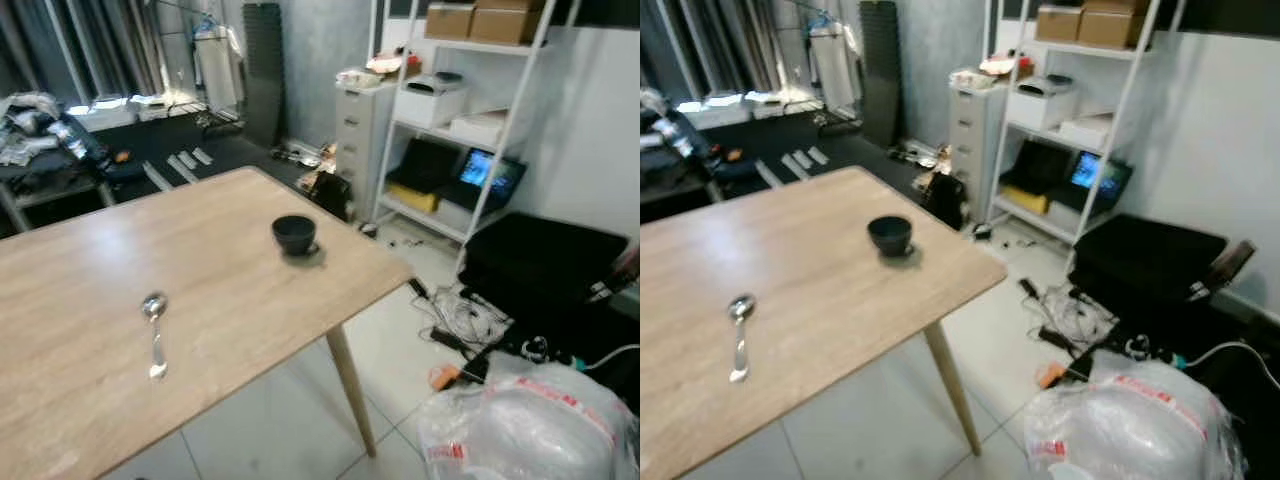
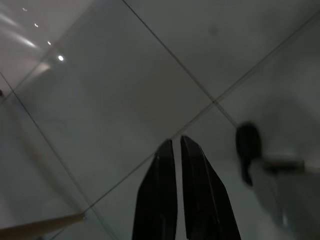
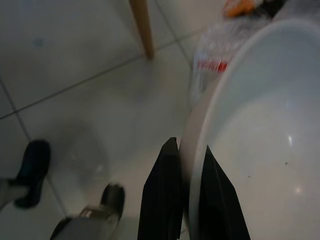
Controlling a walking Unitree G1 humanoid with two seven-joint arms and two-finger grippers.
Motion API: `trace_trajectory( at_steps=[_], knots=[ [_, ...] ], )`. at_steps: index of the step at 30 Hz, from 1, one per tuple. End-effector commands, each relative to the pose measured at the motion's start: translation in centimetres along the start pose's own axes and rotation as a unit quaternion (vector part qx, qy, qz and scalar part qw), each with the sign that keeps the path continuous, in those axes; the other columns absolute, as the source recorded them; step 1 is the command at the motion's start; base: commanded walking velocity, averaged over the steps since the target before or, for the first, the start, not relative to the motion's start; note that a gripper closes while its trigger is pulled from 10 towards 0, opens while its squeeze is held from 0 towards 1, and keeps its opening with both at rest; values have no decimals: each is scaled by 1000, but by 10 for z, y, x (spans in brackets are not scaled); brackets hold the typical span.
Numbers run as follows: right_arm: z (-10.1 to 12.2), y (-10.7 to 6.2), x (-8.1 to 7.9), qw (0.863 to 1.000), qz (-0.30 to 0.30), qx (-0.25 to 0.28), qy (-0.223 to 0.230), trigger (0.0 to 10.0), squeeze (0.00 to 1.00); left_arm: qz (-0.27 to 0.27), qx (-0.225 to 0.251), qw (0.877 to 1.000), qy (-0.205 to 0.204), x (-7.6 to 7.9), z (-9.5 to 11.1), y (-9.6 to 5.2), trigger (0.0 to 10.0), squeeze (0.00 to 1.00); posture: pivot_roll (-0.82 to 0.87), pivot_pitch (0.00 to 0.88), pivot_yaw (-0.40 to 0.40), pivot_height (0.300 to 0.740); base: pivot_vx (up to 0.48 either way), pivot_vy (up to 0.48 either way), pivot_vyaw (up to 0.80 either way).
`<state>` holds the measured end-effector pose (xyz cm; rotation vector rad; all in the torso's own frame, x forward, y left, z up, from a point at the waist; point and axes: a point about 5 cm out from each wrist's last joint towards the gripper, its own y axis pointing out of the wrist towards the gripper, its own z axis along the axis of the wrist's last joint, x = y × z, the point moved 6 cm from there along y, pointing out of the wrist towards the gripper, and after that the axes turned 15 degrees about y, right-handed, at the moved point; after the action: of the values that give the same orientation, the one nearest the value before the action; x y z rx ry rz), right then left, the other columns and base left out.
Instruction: Setting the table
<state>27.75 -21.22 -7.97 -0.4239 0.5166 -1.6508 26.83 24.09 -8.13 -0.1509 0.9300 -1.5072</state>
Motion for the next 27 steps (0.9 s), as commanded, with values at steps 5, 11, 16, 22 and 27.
trace_trajectory(
  at_steps=[5, 11, 16, 22, 27],
  knots=[
    [-8, -2, -3, 1000, 2, -10, 6, 10000, 0, -2, -22, 1000, 0, 1, -15, -4, 10000, 0, 24, 113, 70, 740, 0, 0, 775],
    [-9, -3, -3, 1000, 2, -11, 6, 10000, 0, -2, -21, 1000, 0, 1, -15, -4, 10000, 0, 25, 115, 70, 740, 0, 0, 775],
    [-9, -3, -3, 1000, 2, -11, 6, 10000, 0, -2, -21, 1000, 0, 2, -14, -4, 10000, 0, 24, 115, 69, 740, 0, 0, 775],
    [-9, -3, -3, 1000, 2, -10, 5, 10000, 0, -2, -20, 1000, 0, 3, -14, -4, 10000, 0, 24, 115, 69, 740, 0, 0, 775],
    [-9, -3, -3, 1000, 2, -10, 5, 10000, 0, -2, -21, 1000, -1, 3, -14, -4, 10000, 0, 24, 116, 69, 740, 0, 0, 775]
  ],
)
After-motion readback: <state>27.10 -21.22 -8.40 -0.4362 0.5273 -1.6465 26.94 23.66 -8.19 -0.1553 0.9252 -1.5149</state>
